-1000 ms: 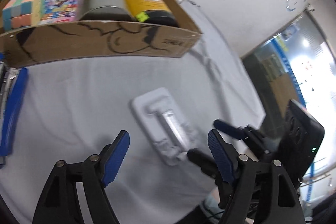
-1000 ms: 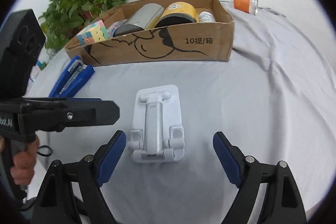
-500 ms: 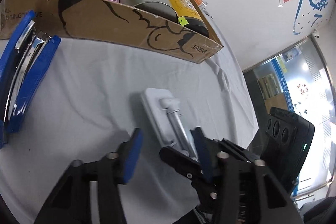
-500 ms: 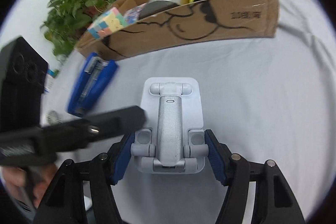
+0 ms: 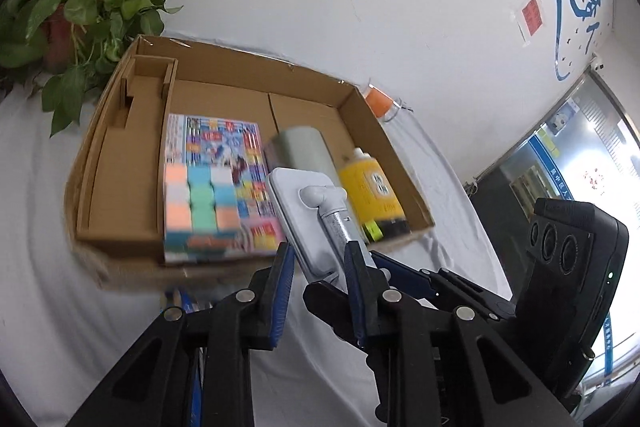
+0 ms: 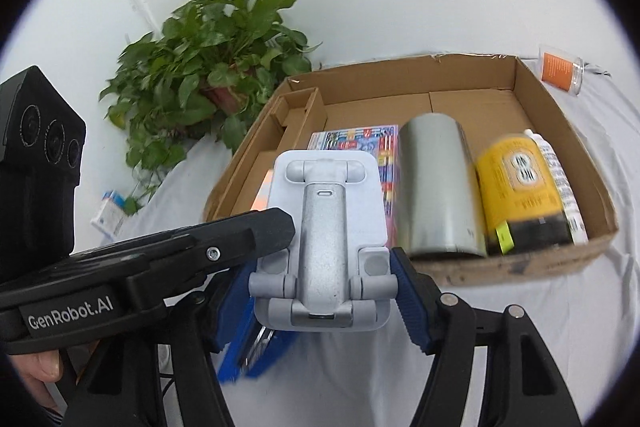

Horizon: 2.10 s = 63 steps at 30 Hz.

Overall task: Organize rigid objects
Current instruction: 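Carry the phone stand into the box beside the silver can and release, then grasp the blue stapler with the right gripper and lift it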

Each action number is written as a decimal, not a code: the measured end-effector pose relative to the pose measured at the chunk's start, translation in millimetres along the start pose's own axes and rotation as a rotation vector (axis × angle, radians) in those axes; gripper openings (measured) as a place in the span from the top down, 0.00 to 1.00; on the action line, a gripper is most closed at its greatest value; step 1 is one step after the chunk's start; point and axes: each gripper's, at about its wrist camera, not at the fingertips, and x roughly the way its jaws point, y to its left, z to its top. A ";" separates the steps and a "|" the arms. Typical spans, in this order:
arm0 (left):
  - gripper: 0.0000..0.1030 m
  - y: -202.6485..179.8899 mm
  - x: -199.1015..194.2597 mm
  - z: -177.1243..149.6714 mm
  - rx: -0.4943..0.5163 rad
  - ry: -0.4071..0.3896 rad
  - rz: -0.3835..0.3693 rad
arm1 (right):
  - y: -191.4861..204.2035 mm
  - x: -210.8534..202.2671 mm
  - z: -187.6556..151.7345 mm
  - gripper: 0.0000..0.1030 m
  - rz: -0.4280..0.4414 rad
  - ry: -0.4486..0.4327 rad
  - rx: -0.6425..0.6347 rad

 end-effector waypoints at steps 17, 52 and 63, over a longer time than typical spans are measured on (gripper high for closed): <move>0.79 73.0 69.0 81.4 0.029 0.086 0.093 | -9.2 55.9 23.2 0.48 -0.066 0.108 -0.106; 0.01 52.6 -105.3 -104.6 -0.009 -0.247 0.434 | 7.8 23.6 -72.7 0.01 0.095 0.121 -0.053; 0.01 28.1 -123.1 -195.4 -0.047 -0.241 0.520 | 60.5 90.5 -118.0 0.27 -0.062 0.091 -0.068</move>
